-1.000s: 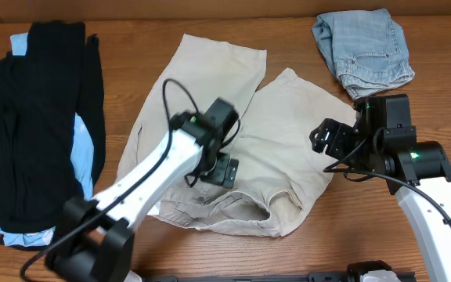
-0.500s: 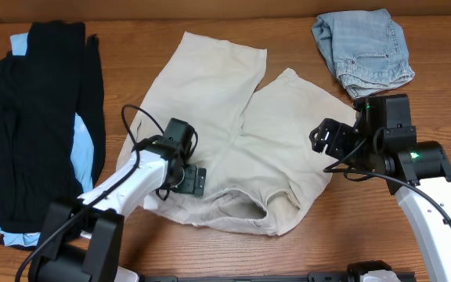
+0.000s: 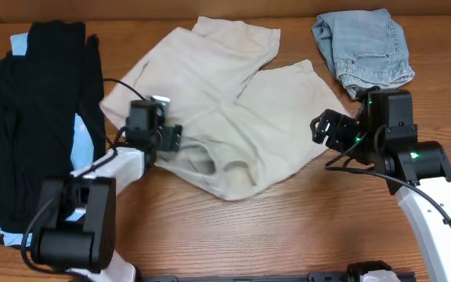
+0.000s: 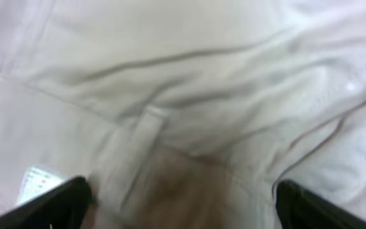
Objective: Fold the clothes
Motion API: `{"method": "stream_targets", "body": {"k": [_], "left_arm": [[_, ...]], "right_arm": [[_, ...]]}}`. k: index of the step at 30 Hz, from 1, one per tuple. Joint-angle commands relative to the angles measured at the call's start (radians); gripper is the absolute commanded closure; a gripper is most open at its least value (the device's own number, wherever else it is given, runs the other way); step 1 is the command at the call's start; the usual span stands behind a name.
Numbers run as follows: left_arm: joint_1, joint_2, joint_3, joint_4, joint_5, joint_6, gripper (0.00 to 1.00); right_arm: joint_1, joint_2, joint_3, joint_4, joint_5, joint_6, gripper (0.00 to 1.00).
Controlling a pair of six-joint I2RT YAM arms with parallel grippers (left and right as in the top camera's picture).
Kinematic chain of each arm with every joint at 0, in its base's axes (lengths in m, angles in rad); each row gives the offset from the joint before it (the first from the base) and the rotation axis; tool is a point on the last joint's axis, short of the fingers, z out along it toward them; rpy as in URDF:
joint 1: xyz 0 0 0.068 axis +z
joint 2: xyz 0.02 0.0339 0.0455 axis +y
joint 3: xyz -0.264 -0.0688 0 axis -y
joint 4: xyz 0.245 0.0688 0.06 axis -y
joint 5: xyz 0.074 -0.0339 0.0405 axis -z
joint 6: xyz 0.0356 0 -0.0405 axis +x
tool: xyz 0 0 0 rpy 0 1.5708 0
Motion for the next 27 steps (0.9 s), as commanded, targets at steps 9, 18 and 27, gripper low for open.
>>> {"method": "stream_targets", "body": {"k": [9,18,27], "left_arm": [[0.043,-0.116,0.134,-0.055,-0.052,0.088,0.0],[-0.082,-0.425,0.338,-0.674,0.137,-0.242,0.0],[-0.231,-0.432,0.306,-1.093,0.103,-0.656,0.0]], "right_arm": [[-0.006,0.062,0.003,0.061,-0.007,-0.003,0.04],[-0.006,0.061,0.003,0.056,-0.035,-0.004,0.0],[-0.006,0.061,0.003,0.052,-0.051,-0.008,0.0]]}}
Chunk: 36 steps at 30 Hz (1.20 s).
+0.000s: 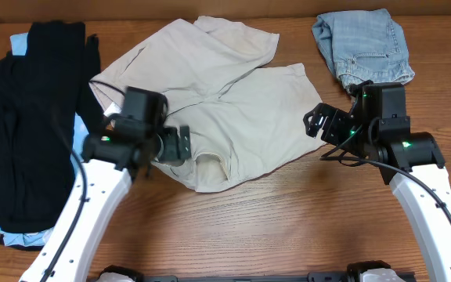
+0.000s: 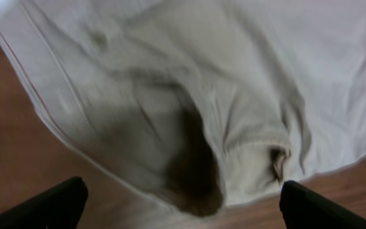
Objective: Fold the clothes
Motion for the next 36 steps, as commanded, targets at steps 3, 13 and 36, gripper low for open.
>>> {"method": "stream_targets", "body": {"k": [3,13,36], "left_arm": [[-0.129,0.011,-0.058,-0.033,-0.072,-0.268,0.0],[-0.216,0.031,-0.217,0.022,-0.199,-0.414,0.0],[-0.209,0.05,-0.25,0.139,-0.311,-0.412,0.96]], "right_arm": [[-0.006,-0.006,0.003,0.002,-0.007,-0.01,0.0],[-0.006,-0.005,0.003,-0.002,-0.006,-0.074,0.0],[-0.006,0.211,0.001,0.069,0.086,-0.047,0.28]]}}
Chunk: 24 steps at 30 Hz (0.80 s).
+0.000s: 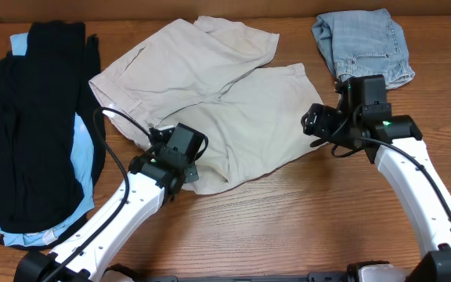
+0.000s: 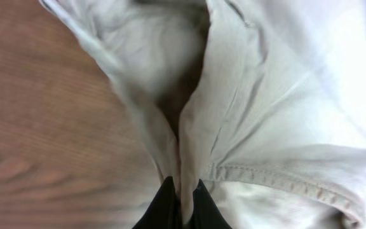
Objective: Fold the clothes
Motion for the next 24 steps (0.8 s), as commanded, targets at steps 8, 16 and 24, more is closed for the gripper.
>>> {"method": "stream_targets", "body": {"k": [8,16,24], "left_arm": [[0.017,-0.024,0.224,-0.411,-0.014,0.04,0.96],[0.017,-0.024,0.264,-0.484,-0.014,0.042,0.96],[0.017,-0.023,0.264,-0.469,-0.015,0.058,0.96]], "right_arm": [[-0.007,0.141,-0.005,-0.026,0.132,0.123,0.52],[-0.007,0.257,-0.006,-0.106,0.132,0.19,0.58],[-0.007,0.301,-0.084,-0.129,0.131,0.219,0.53]]}}
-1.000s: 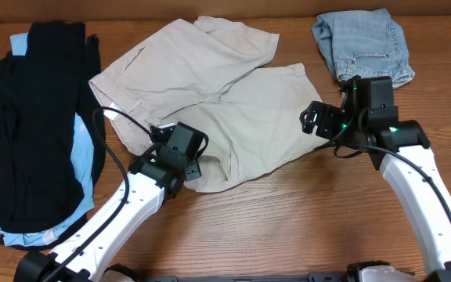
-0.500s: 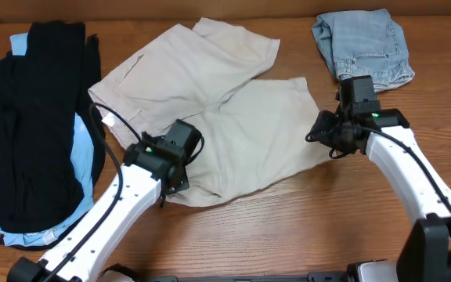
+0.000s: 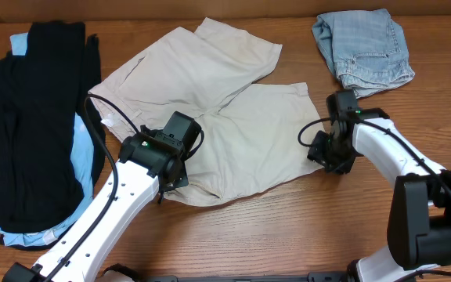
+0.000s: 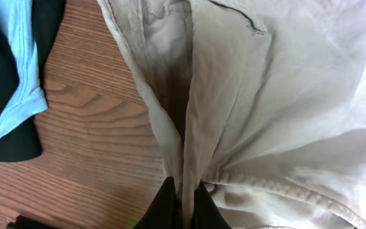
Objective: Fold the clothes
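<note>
The beige shorts (image 3: 218, 102) lie spread across the middle of the table, legs toward the back and right. My left gripper (image 3: 174, 175) is at their front left edge. In the left wrist view it (image 4: 183, 202) is shut on a pinched fold of the beige fabric (image 4: 259, 95) by the waistband seam. My right gripper (image 3: 322, 149) sits low at the hem of the shorts' right leg. The overhead view does not show how its jaws stand.
A pile of black and light blue clothes (image 3: 30, 117) covers the left side, its blue edge (image 4: 18, 83) close to my left gripper. Folded denim shorts (image 3: 364, 47) lie at the back right. Bare wooden table (image 3: 288, 227) runs along the front.
My left gripper stays shut on the shorts, whose front edge now lies nearer the front and flatter. My right gripper has dropped from beside the right leg to its hem.
My left gripper was open low over the shorts' waist at the left, then open higher above it. Then it was shut on a fold at the front edge, and it still holds it. My right gripper stayed near the right leg and is now at the hem.
</note>
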Motion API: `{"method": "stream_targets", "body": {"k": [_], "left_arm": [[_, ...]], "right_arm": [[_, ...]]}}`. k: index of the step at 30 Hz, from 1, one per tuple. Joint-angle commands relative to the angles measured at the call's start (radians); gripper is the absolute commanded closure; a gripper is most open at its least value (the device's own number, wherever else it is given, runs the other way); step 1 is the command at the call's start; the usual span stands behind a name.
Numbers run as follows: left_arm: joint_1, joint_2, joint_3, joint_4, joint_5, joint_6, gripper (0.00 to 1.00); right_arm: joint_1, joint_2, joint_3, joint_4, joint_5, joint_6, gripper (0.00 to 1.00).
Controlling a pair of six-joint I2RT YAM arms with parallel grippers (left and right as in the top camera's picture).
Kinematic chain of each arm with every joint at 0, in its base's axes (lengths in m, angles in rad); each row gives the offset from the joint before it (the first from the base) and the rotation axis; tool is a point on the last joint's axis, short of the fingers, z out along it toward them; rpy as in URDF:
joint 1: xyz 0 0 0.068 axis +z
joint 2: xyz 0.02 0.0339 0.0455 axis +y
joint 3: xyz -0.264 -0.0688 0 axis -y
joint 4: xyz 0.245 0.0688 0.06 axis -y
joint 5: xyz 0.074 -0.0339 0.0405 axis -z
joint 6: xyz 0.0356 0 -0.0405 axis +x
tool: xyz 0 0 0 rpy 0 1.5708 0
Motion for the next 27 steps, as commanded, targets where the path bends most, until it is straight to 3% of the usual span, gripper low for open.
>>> {"method": "stream_targets", "body": {"k": [1,7,8,9,10,11,16,27], "left_arm": [[0.006,-0.019,0.021,0.003,-0.015,0.023,0.96],[0.006,-0.019,0.021,0.026,-0.022,0.026,0.96],[0.006,-0.019,0.021,0.029,-0.023,0.032,0.96],[0.006,-0.019,0.021,0.032,-0.024,0.045,0.96],[0.006,-0.019,0.021,0.034,-0.025,0.053,0.96],[0.006,-0.019,0.022,0.033,-0.025,0.056,0.96],[0.006,-0.019,0.022,0.019,-0.015,0.056,0.96],[0.006,-0.019,-0.01,-0.086,0.102,0.059,0.96]], "right_arm": [[-0.006,0.008,-0.053,0.014,0.011,0.041,0.52],[-0.006,0.008,-0.104,0.114,0.01,0.047,0.55],[-0.007,0.008,-0.104,0.13,0.011,0.047,0.6],[-0.009,0.007,-0.101,0.138,0.01,0.049,0.72],[-0.013,0.007,-0.094,0.139,0.009,0.053,0.92],[-0.02,0.005,-0.084,0.131,0.006,0.056,0.96],[-0.078,-0.049,-0.038,0.026,0.005,0.066,0.96],[-0.161,-0.345,-0.045,-0.344,-0.03,0.066,0.96]]}}
